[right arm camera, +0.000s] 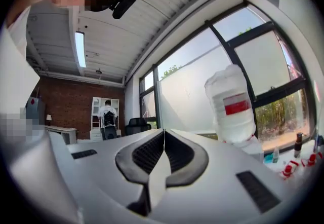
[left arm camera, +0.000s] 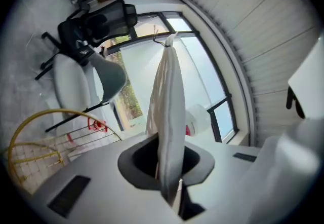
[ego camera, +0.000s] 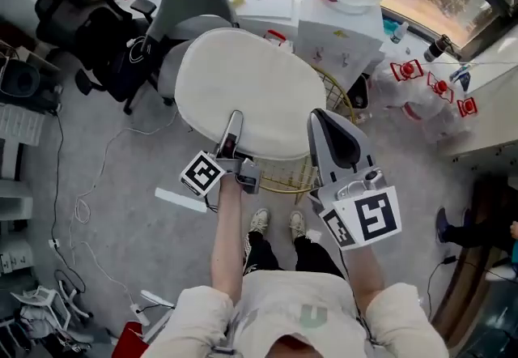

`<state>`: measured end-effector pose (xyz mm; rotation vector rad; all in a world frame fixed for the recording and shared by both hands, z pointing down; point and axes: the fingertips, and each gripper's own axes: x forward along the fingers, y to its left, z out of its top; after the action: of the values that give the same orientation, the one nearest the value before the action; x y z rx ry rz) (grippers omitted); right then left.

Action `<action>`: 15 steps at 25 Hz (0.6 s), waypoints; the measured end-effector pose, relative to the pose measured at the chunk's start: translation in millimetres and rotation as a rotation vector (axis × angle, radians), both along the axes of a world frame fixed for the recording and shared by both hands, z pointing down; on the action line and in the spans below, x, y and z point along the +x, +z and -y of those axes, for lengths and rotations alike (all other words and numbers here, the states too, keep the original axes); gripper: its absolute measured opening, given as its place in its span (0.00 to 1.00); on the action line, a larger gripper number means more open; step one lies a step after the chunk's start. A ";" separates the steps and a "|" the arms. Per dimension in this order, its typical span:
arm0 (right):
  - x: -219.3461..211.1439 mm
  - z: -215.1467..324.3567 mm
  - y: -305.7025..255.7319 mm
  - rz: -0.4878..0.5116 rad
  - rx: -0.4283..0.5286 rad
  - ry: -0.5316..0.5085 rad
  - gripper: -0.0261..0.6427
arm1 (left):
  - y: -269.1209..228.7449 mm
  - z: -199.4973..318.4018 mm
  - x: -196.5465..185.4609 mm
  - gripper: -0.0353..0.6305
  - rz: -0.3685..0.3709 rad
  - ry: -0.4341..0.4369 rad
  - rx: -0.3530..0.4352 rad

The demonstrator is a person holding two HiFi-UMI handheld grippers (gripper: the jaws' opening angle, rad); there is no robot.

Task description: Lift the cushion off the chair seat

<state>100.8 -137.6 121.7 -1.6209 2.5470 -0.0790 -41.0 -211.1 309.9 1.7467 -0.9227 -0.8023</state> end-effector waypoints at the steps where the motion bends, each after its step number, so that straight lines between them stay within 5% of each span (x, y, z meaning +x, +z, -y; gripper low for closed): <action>1: 1.6 0.8 -19.1 0.004 0.041 0.013 0.06 | -28.5 6.6 -2.4 0.12 0.016 -0.003 0.042; 5: 10.8 -5.1 -85.7 0.010 0.164 0.050 0.06 | -130.4 19.1 -13.2 0.12 0.183 -0.063 0.225; 9: 20.7 -21.5 -136.1 -0.021 0.267 0.112 0.06 | -212.2 11.1 -17.8 0.12 0.289 -0.141 0.345; 15: 25.8 -41.7 -176.2 -0.092 0.365 0.192 0.06 | -306.0 -20.0 -27.8 0.12 0.544 -0.270 0.513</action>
<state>126.6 -95.9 -54.4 -1.7360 2.2770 0.4589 -68.7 -191.1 3.8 2.3908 -1.4270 -0.7932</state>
